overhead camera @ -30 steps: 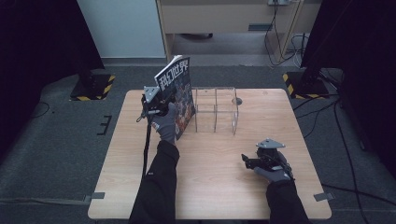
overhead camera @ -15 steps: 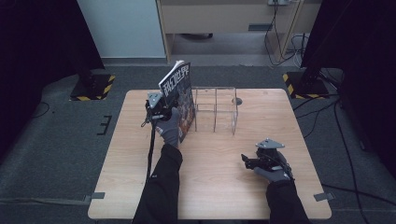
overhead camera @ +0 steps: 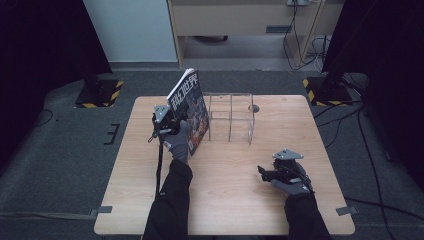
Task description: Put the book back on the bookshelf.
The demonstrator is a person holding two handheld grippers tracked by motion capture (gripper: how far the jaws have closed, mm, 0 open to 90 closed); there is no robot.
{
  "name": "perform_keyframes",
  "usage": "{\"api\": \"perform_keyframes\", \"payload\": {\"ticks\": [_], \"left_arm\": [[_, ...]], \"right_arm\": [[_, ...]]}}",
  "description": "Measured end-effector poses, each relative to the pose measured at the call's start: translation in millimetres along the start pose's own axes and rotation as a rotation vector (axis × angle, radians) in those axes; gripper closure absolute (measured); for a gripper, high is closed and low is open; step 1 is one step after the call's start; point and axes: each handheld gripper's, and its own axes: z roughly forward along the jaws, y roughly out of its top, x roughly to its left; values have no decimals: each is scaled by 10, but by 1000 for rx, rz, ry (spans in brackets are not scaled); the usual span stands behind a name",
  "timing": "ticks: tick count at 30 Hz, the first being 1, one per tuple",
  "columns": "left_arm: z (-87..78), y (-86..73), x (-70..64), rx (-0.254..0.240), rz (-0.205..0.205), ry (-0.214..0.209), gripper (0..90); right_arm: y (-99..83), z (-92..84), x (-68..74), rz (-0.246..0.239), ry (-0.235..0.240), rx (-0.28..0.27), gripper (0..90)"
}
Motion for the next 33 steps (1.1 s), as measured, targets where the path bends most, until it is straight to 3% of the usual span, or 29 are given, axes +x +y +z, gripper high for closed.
{"api": "perform_keyframes", "payload": {"ticks": [14, 17, 19, 22, 25, 33], "left_arm": [[-147, -94, 54, 3, 27, 13, 680], [-190, -104, 50, 9, 59, 14, 629], [-225, -108, 53, 1, 66, 8, 548], [-279, -115, 56, 10, 108, 24, 453], [-345, -116, 59, 15, 115, 15, 367], [-512, -45, 7, 59, 202, 21, 276]], "right_arm": [[-4, 10, 9, -14, -3, 3, 149], [-4, 9, 7, -14, -3, 3, 148], [-4, 6, 5, -7, -7, 1, 147], [-1, -4, 1, 3, -12, -3, 147], [2, -10, -8, 5, -17, -12, 147], [36, -46, -41, 20, -35, -35, 147]]}}
